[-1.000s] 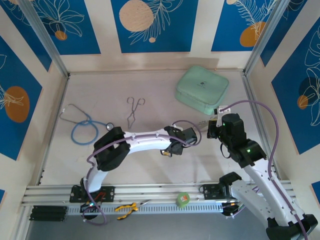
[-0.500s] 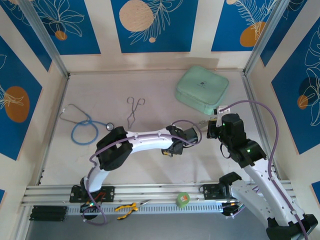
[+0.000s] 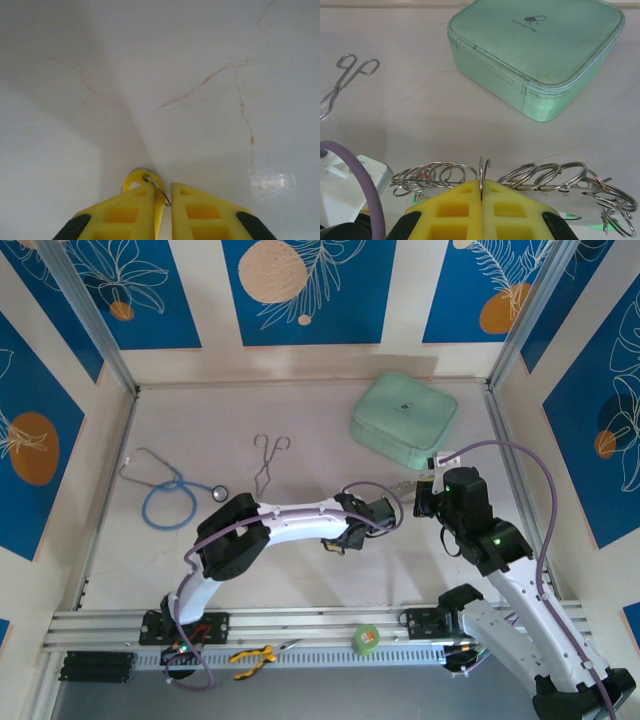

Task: Put the keys on the keyring

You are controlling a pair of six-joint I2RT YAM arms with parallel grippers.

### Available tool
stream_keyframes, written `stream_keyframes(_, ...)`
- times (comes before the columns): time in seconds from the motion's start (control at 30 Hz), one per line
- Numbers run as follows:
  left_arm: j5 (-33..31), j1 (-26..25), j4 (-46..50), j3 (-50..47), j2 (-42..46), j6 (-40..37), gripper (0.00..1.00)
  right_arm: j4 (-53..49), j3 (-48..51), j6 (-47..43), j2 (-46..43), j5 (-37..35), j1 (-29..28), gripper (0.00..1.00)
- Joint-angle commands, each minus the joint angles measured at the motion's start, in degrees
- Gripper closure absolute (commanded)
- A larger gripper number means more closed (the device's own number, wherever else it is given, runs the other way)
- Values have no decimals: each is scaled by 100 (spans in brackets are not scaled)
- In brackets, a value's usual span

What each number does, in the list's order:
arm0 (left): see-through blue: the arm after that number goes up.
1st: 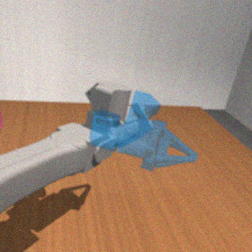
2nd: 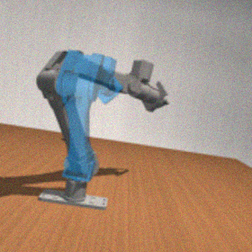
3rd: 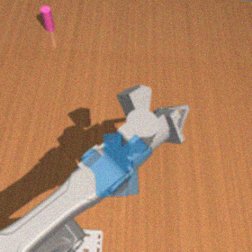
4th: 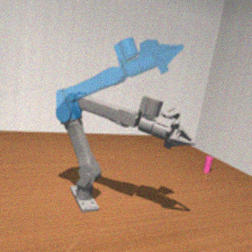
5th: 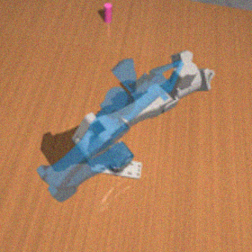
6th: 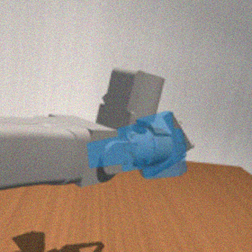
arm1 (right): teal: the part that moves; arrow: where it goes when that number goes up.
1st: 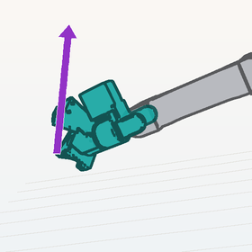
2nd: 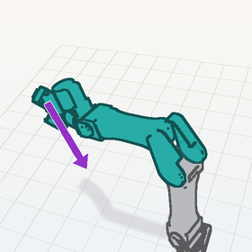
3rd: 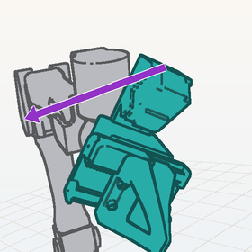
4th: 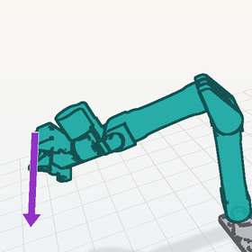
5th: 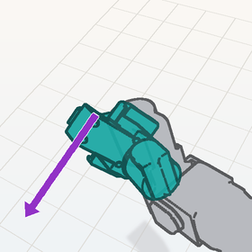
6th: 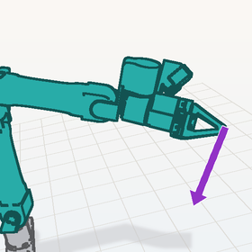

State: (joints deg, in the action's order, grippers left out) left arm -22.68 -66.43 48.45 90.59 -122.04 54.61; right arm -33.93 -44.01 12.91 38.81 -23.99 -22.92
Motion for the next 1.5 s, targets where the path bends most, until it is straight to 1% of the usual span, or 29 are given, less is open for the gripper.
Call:
stream_keyframes(0.0, -262, 35, 232, 24, 128, -11, 89, 126, 15, -69, -57, 89, -29, 100)
stream_keyframes(0.27, -463, 34, -10, -551, 747, -363, 99, 174, 19, -70, -35, 112, -30, 100)
stream_keyframes(0.47, -262, 34, -501, -1327, 1420, -791, 100, 155, 14, -86, -22, 140, -29, 100)
stream_keyframes(0.67, 361, 42, -1325, -2404, 2321, -1574, 100, 141, 13, -94, 37, 215, -61, 100)
stream_keyframes(0.83, 1150, 185, -1775, -3090, 2887, -1999, 100, 140, -7, -104, 127, 236, -102, 100)
stream_keyframes(0.9, 1506, 297, -1829, -3263, 2966, -2107, 100, 150, -10, -114, 136, 232, -122, 100)
stream_keyframes(1.0, 1839, 395, -1845, -3397, 2973, -2201, 100, 140, -2, -113, 136, 220, -134, 100)
stream_keyframes(1.27, 2174, 464, -1999, -3432, 2796, -2245, 100, 128, -14, -122, 157, 233, -152, 100)
stream_keyframes(1.47, 2271, 534, -2028, -3513, 2732, -2192, 100, 115, -5, -130, 154, 238, -160, 100)
